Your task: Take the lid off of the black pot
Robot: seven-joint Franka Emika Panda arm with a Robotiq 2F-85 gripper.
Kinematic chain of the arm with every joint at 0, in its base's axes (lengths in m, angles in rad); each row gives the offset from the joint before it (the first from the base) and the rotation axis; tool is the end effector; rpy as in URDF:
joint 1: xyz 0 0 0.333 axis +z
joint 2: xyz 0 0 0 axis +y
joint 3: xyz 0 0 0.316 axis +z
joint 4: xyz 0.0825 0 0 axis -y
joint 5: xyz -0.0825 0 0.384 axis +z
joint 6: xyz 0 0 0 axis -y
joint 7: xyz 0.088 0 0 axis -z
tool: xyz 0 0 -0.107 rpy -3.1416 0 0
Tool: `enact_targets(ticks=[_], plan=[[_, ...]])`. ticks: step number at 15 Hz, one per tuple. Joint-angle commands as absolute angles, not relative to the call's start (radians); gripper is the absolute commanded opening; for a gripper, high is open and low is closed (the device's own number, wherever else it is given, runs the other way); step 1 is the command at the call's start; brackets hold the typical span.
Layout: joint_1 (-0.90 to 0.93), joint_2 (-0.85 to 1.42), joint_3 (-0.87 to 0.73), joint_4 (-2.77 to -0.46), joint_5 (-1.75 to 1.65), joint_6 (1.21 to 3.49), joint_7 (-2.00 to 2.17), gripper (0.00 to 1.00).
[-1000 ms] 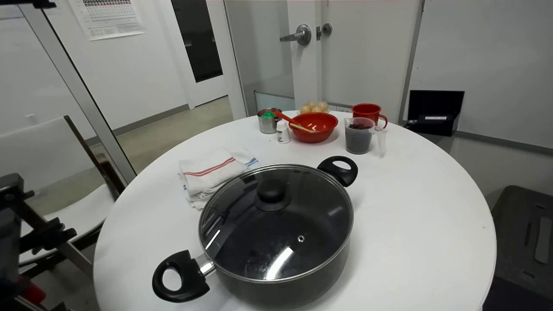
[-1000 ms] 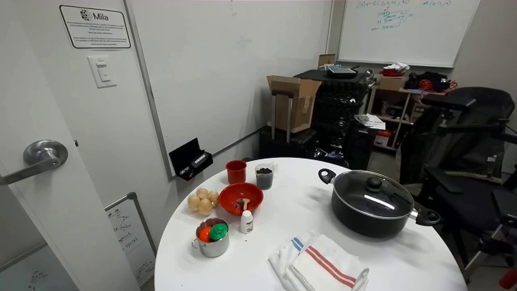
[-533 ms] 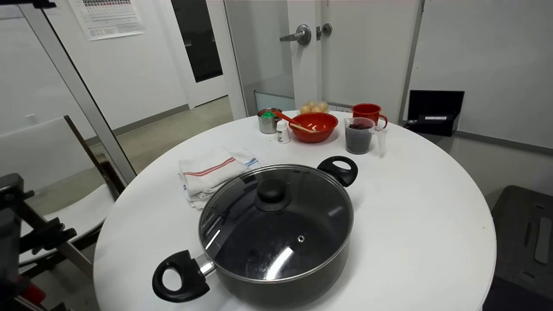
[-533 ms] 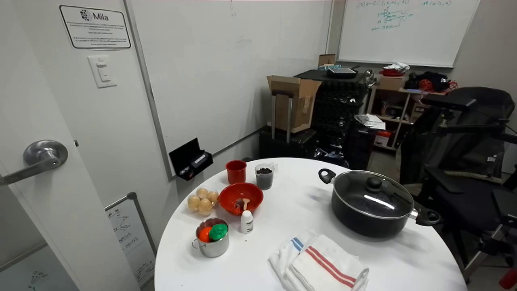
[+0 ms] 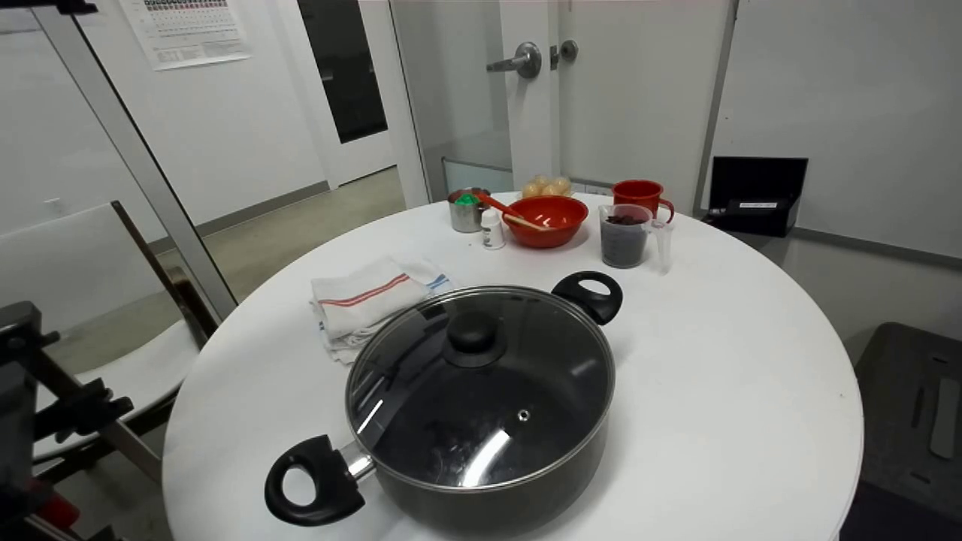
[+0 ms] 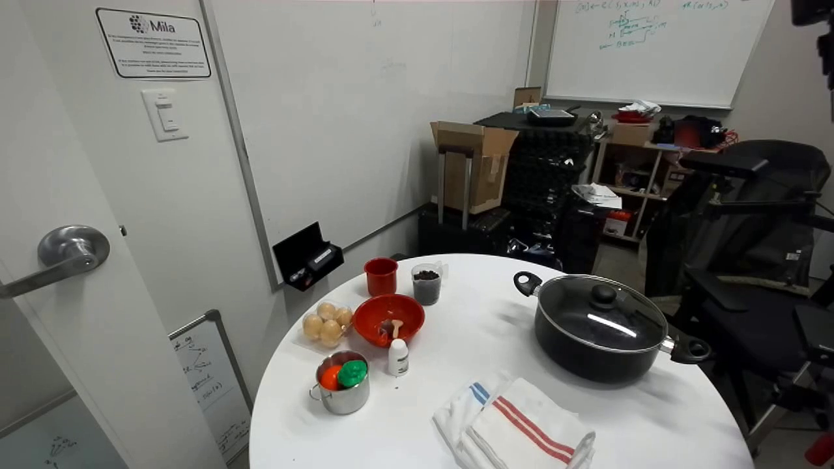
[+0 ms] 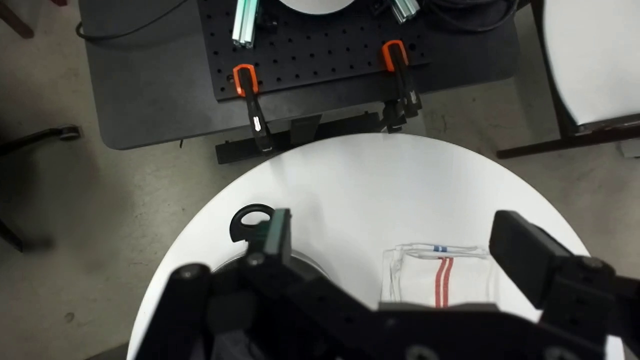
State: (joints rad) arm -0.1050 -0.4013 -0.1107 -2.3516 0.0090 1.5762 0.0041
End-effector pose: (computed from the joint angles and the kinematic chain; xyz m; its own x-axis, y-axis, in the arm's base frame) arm 0.3738 -0.0830 0.4578 0.9126 -0.1796 -0.3674 -0.2122 -0.9759 -0.0500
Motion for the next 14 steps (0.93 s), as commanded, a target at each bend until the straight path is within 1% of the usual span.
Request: enact_targets(ticks=[1, 10, 14], plan=[[-0.105, -0.22, -0.119, -2.297, 0.062, 1.676, 0.018, 1.0], [-0.146, 0.104, -0.144, -2.299, 0.136, 2.046, 0.152, 1.0], [-0.153, 0.217, -0.151, -2.279, 0.145, 2.143, 0.203, 1.0]])
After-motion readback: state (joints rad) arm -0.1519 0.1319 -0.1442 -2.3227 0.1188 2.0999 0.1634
